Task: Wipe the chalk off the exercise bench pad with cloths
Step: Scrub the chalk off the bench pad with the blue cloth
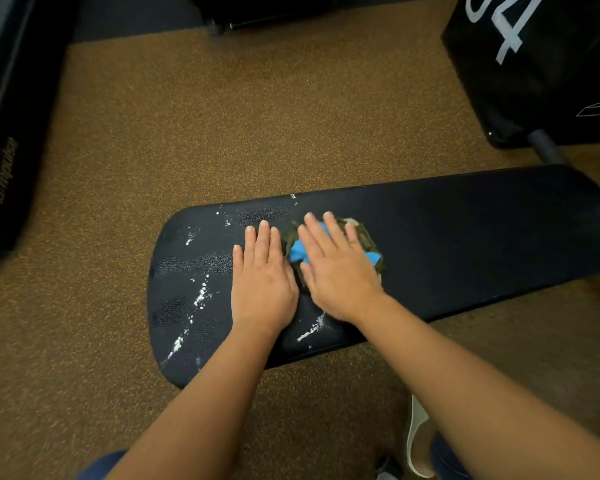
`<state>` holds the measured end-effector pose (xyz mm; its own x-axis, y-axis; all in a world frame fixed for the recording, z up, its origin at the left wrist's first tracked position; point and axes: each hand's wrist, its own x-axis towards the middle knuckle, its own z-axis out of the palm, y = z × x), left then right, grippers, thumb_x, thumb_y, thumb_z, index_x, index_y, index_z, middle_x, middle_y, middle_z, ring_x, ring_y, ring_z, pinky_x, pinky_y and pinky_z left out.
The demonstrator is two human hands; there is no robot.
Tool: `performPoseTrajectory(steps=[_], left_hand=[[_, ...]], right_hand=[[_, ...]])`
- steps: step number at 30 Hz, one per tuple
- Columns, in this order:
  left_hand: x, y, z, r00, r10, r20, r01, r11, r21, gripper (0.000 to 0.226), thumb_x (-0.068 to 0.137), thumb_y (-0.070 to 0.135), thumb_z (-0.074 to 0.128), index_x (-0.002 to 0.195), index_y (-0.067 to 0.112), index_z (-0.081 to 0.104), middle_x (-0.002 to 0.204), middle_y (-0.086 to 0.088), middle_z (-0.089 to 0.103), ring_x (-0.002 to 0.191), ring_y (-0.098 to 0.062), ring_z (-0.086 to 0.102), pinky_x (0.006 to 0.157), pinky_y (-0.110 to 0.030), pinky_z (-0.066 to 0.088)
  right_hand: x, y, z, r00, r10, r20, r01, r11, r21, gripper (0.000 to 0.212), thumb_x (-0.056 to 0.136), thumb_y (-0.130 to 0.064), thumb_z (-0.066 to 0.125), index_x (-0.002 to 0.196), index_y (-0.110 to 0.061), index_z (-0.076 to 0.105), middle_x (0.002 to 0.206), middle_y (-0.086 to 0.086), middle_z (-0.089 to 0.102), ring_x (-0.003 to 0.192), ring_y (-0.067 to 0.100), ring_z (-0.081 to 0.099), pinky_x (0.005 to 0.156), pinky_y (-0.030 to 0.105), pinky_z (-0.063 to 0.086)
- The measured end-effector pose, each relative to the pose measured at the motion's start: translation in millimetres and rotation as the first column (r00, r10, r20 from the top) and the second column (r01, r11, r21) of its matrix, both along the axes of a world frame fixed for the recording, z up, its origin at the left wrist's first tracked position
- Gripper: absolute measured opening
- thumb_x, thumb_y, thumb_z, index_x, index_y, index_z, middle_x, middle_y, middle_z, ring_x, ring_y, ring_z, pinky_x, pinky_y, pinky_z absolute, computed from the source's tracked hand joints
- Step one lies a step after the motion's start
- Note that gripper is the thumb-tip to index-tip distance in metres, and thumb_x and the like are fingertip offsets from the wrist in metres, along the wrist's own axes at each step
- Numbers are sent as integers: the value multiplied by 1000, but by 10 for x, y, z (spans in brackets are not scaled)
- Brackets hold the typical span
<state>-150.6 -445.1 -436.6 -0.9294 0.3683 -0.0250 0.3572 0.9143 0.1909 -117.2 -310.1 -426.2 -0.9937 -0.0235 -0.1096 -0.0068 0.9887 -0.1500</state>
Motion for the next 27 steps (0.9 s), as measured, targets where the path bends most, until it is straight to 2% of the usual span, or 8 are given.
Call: performPoseTrajectory(steps=[3, 6, 8, 13, 19, 22, 24, 27], left_hand=[[2, 2, -1, 1000, 1, -8, -1, 1000, 18, 65, 92, 34, 8, 149, 8, 20, 159, -7, 10, 147, -24, 1, 117, -43, 3], [5, 13, -21, 1000, 10, -21, -10, 1000, 18, 61, 95, 34, 11, 149, 8, 23, 159, -7, 13, 147, -25, 4, 118, -44, 7], [0, 15, -32, 1000, 14, -24, -13, 1000, 18, 60, 95, 33, 13, 148, 7, 25, 158, -8, 16, 147, -26, 7, 117, -45, 9], [-5, 10, -48, 1000, 11, -15, -11, 1000, 13, 60, 95, 32, 14, 147, 5, 28, 157, -9, 18, 146, -27, 9, 116, -46, 12], [-26, 21, -53, 1000, 19, -18, -19, 1000, -17, 59, 94, 31, 19, 144, 4, 34, 155, -11, 25, 144, -30, 18, 114, -48, 17], [-41, 3, -50, 1000, -6, -9, 6, 1000, -6, 61, 92, 30, 18, 144, 3, 33, 155, -12, 25, 144, -30, 17, 114, -49, 17], [-48, -9, -42, 1000, -19, -1, 19, 1000, 8, 62, 92, 32, 15, 145, 4, 32, 156, -11, 23, 145, -29, 14, 115, -48, 13], [-75, -14, -9, 999, -32, -10, 32, 999, 19, 63, 94, 35, 13, 145, 5, 32, 156, -10, 22, 145, -28, 13, 115, -44, 9]], right_hand=[[66, 236, 35, 988, 151, -16, -151, 989, 6, 62, 95, -41, 19, 150, -12, 27, 159, 4, 20, 147, 27, 14, 117, 46, 10], [-100, 260, 29, 995, -100, 6, 100, 995, 3, 60, 100, -39, 23, 153, -14, 12, 162, 3, 5, 149, 25, -2, 118, 46, 0], [-145, 101, 23, 976, -216, -9, 216, 976, -21, 60, 99, -38, 24, 153, -12, 16, 162, 5, 8, 148, 29, 1, 119, 49, 4], [90, 249, 7, 988, 151, -22, -151, 989, 0, 61, 94, -40, 25, 147, -12, 36, 157, 5, 28, 145, 28, 22, 117, 48, 19], [-205, 144, 24, 988, -153, 7, 153, 988, -4, 69, 91, -43, 11, 151, -11, 22, 161, 6, 15, 148, 30, 7, 119, 52, 9], [-16, 124, 1, 997, 79, -20, -80, 997, -6, 62, 93, -39, 25, 147, -10, 35, 157, 7, 28, 145, 30, 21, 117, 51, 20], [55, 317, 4, 969, 247, -15, -247, 969, 9, 60, 95, -41, 27, 148, -13, 34, 158, 4, 26, 146, 26, 19, 117, 46, 16], [-155, 428, 47, 993, 115, 9, -115, 993, -2, 62, 97, -43, 20, 153, -16, 19, 162, 2, 11, 149, 23, 4, 119, 45, 6]])
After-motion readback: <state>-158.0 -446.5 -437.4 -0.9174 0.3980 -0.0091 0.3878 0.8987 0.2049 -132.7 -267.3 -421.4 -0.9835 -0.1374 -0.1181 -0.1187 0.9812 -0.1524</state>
